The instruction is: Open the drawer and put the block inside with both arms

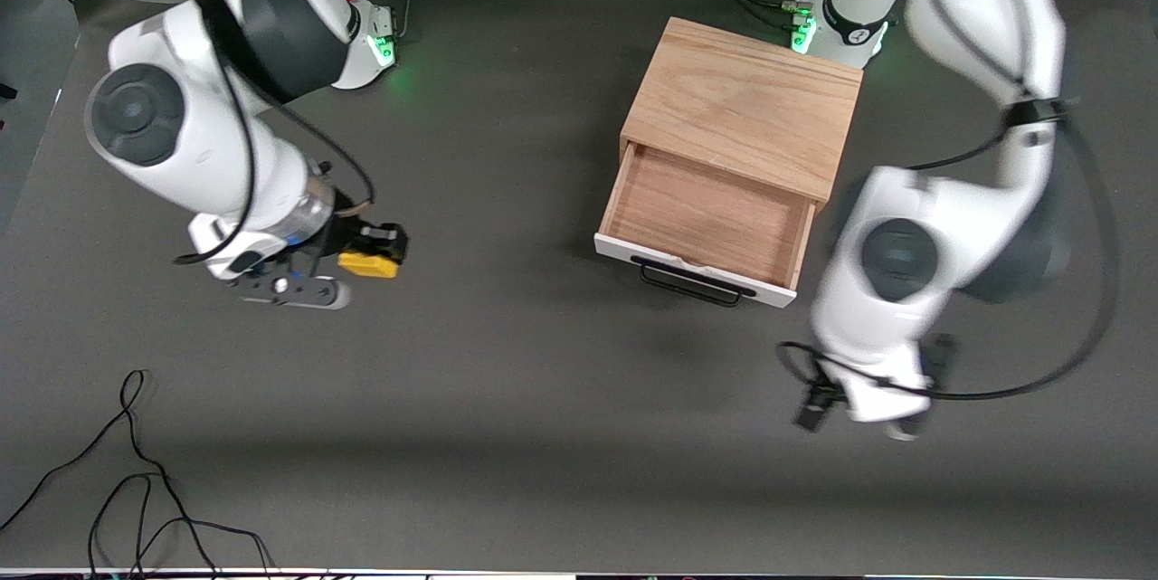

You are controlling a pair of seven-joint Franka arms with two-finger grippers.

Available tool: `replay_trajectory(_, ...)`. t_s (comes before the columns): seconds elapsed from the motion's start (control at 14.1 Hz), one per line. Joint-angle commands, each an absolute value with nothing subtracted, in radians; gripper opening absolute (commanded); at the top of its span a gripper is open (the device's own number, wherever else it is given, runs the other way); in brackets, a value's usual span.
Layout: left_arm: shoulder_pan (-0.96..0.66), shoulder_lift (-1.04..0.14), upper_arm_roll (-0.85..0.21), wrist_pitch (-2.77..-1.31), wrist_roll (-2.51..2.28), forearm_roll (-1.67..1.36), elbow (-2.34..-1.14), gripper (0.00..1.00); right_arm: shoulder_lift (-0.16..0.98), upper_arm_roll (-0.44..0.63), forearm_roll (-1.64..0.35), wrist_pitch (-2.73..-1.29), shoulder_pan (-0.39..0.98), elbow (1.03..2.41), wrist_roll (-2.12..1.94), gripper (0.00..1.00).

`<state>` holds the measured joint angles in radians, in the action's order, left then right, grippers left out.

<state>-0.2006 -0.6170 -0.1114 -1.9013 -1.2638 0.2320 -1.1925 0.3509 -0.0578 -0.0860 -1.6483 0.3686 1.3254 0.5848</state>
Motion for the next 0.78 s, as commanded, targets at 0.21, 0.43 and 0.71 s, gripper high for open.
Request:
replay_trajectory(0.21,0.023,-0.473,-0.123,-1.629,-0.572,0.095,-1.218,1.00,0.578,-0.048,-0.115,-1.788,0.639,1.151,0.891,0.14)
replay_trajectory(0.43,0.125,-0.385,-0.121,-1.588,-0.292,0.035,-1.297,1.00,0.685,-0.048,-0.117,-1.868,0.721,1.071,0.926,0.14)
replay_trajectory(0.71,0.184,-0.290,-0.120,-1.588,-0.065,0.006,-1.417,1.00,0.759,-0.049,-0.118,-1.988,0.807,1.052,1.077,0.14)
